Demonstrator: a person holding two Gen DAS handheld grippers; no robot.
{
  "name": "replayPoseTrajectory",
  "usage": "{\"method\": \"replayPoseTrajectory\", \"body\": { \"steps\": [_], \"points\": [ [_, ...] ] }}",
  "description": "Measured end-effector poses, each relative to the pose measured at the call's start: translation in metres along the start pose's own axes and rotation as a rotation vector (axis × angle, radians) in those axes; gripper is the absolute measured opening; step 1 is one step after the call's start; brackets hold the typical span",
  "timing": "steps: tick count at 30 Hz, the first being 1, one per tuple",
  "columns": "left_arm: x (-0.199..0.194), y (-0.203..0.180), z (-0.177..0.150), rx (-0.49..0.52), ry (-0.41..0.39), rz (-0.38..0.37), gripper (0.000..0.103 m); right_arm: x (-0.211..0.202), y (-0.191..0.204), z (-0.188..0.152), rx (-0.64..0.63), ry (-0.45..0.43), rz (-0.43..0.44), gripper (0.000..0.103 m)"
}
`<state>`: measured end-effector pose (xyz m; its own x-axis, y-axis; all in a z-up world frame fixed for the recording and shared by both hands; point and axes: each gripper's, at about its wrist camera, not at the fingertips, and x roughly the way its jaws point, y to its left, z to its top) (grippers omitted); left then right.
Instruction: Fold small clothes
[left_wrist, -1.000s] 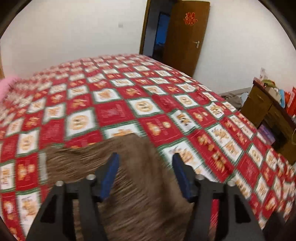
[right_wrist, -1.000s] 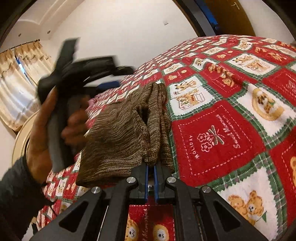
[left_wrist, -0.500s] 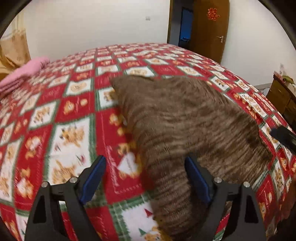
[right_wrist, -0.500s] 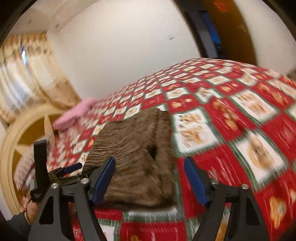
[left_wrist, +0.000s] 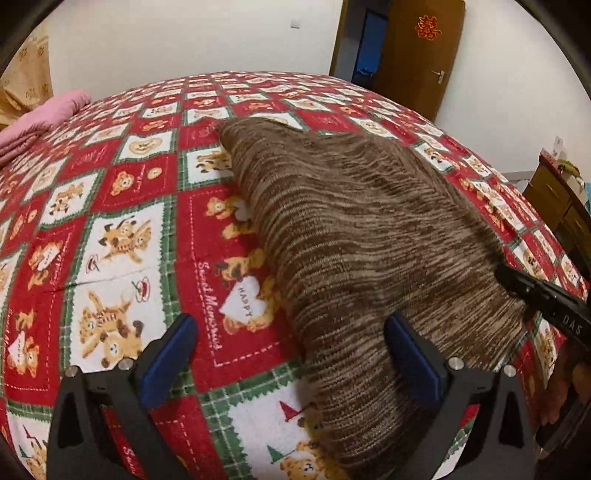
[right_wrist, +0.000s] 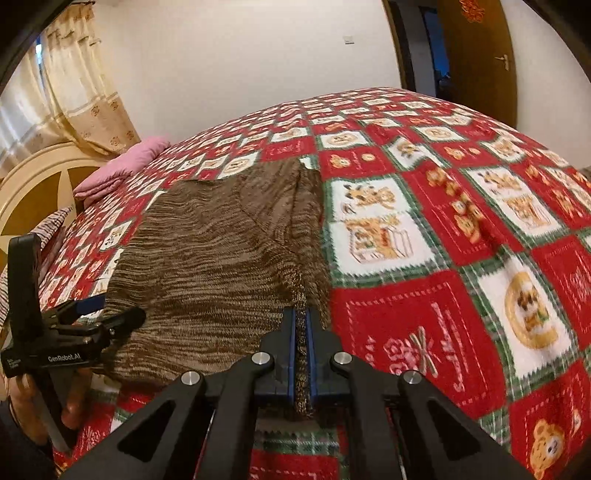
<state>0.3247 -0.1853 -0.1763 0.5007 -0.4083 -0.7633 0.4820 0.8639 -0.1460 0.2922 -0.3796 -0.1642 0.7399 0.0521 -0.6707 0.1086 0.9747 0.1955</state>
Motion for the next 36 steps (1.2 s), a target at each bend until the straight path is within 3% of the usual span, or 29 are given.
{"method": "replayPoseTrajectory", "body": {
  "steps": [2,5,6,11,13,14,15,20,28,29,30,32,36],
  "points": [
    [0.0,0.004,-0.001,-0.02,-0.004,-0.019,0.103,-0.002,0.003,0.007,-0.008,-0.009,0.004,0.012],
    [-0.001,0.008,-0.002,-0.039,-0.013,-0.043,0.103,-0.002,0.005,0.026,-0.014,-0.032,0.018,0.07],
    [-0.002,0.01,-0.002,-0.052,-0.021,-0.051,0.103,-0.001,0.006,0.035,-0.017,-0.056,0.03,0.072],
    [-0.003,0.014,-0.003,-0.075,-0.034,-0.074,0.103,0.034,0.017,0.084,-0.085,-0.021,0.021,0.071],
    [-0.004,0.016,-0.003,-0.085,-0.038,-0.085,0.103,0.06,0.019,0.098,-0.104,0.034,-0.011,0.047],
    [-0.004,0.017,-0.003,-0.09,-0.039,-0.09,0.103,0.071,0.018,0.101,-0.101,0.067,-0.005,0.022],
    [-0.004,0.018,-0.003,-0.095,-0.04,-0.091,0.103,0.083,0.016,0.103,-0.09,0.114,0.008,0.005],
    [-0.004,0.02,-0.003,-0.098,-0.045,-0.098,0.103,0.078,0.005,0.101,-0.103,0.079,-0.042,0.003],
    [-0.003,0.018,-0.003,-0.086,-0.04,-0.087,0.103,0.086,-0.011,0.09,-0.068,0.077,-0.04,0.003],
    [-0.003,0.017,-0.003,-0.084,-0.039,-0.085,0.103,0.085,-0.011,0.092,-0.058,0.079,-0.041,0.009],
    [-0.003,0.016,-0.003,-0.079,-0.039,-0.079,0.103,0.081,-0.012,0.094,-0.049,0.082,-0.056,0.023],
    [-0.002,0.015,-0.003,-0.072,-0.037,-0.071,0.103,0.068,-0.01,0.093,-0.049,0.07,-0.076,0.038],
    [-0.002,0.014,-0.004,-0.066,-0.037,-0.066,0.103,0.023,0.0,0.075,-0.095,-0.019,0.021,0.038]
  ]
}}
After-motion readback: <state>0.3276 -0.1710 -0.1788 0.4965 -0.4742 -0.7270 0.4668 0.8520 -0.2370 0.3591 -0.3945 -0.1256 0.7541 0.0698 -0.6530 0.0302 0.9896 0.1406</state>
